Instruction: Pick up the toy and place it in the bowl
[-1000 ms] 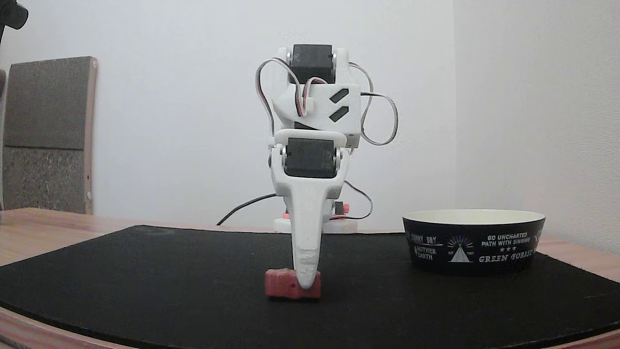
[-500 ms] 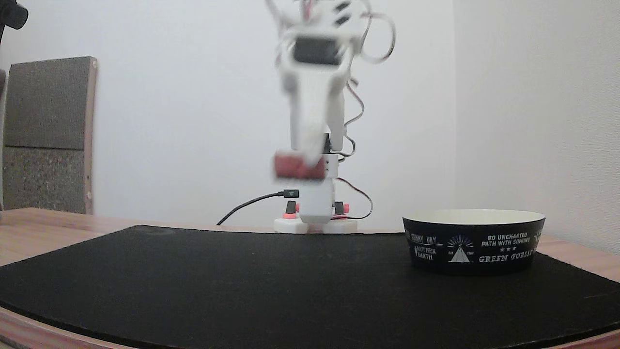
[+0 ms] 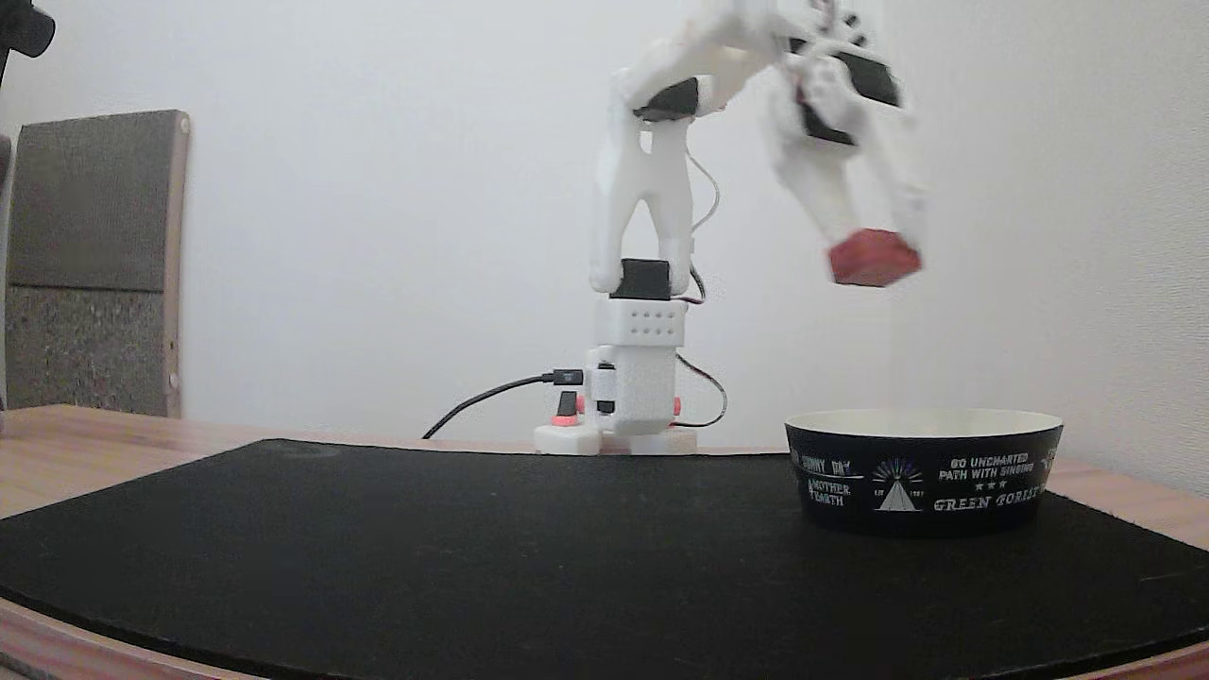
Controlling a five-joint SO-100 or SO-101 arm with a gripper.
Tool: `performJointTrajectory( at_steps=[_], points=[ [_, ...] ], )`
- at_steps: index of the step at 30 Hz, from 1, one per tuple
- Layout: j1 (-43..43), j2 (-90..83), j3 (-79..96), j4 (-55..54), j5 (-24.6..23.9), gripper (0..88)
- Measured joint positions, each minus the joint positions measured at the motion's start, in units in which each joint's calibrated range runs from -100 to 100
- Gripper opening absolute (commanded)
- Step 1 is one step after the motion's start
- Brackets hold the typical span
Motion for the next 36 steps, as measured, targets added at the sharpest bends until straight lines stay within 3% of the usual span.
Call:
performJointTrajectory(
  at_steps=[16,18,20,21,27,29,34,36],
  points=[
    [-2.2,-15.1,37.5,-21.6,0.0,12.7],
    [-2.0,-17.3,43.3,-24.7,0.0,18.5],
    [-1.8,-18.5,44.4,-25.5,0.0,32.9],
    [-1.8,-19.1,44.8,-25.9,0.0,35.5],
    [-2.2,-20.4,45.3,-26.0,0.0,35.9],
    [-1.7,-22.4,45.4,-26.0,0.0,33.5],
    [4.9,-33.1,45.5,-26.0,0.0,1.9],
    [13.4,-40.8,47.2,-26.0,-0.3,2.7]
  ],
)
